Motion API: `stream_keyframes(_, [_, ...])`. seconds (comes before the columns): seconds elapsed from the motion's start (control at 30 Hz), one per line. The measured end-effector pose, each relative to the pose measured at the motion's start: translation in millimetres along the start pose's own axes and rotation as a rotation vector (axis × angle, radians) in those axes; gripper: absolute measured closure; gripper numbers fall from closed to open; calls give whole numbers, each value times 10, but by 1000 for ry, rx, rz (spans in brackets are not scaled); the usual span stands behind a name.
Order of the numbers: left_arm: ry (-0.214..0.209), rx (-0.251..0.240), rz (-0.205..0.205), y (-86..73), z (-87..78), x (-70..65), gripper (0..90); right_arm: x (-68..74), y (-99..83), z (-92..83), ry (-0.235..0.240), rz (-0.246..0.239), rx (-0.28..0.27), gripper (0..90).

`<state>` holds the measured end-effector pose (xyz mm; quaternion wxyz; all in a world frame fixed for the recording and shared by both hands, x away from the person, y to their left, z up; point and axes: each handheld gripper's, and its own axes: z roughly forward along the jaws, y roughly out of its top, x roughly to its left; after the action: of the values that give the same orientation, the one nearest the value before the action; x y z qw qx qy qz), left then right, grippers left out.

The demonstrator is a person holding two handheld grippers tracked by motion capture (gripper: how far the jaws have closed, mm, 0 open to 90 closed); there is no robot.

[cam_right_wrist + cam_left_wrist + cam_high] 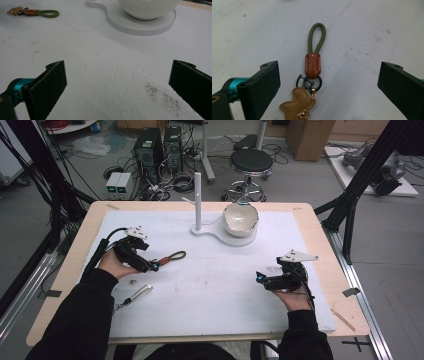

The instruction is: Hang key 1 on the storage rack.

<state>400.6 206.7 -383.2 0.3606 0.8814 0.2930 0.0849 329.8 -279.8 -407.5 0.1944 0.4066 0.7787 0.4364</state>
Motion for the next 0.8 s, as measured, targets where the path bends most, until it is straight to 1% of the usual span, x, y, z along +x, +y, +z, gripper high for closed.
stream_keyframes(0.17, [-2, 32, -4, 48, 134, 34, 49, 7, 1, 11, 3, -6, 6, 6])
stream_keyframes(0.27, [10, 58, -12, 35, 221, 64, 49, 8, 0, 10, 3, -7, 7, 6])
stream_keyframes(0.3, [17, 77, -12, 27, 250, 78, 49, 9, 0, 9, 2, -5, 6, 6])
stream_keyframes(0.33, [18, 83, -24, 17, 283, 92, 49, 8, -1, 8, 3, -5, 5, 6])
stream_keyframes(0.43, [24, 104, -37, -8, 351, 139, 50, 11, -2, 6, 5, -5, 6, 6])
stream_keyframes(0.47, [21, 112, -33, -16, 365, 153, 73, 17, -6, 10, 2, -9, 10, 6])
stream_keyframes(0.5, [23, 114, -34, -21, 383, 161, 73, 17, -6, 10, 2, -9, 10, 6])
stream_keyframes(0.57, [44, 127, -29, -29, 423, 169, 89, 17, -22, 19, 3, -12, 16, 6])
stream_keyframes(0.6, [48, 140, -30, -31, 443, 177, 90, 13, -34, 26, 1, -11, 21, 6])
stream_keyframes(0.67, [48, 151, -25, -21, 479, 182, 95, 8, -52, 38, 0, -10, 35, 6])
stream_keyframes(0.77, [43, 141, -26, 3, 515, 168, 113, 13, -53, 40, -2, -14, 36, 6])
stream_keyframes(0.8, [49, 144, -15, 9, 529, 163, 121, 16, -51, 38, -1, -13, 34, 6])
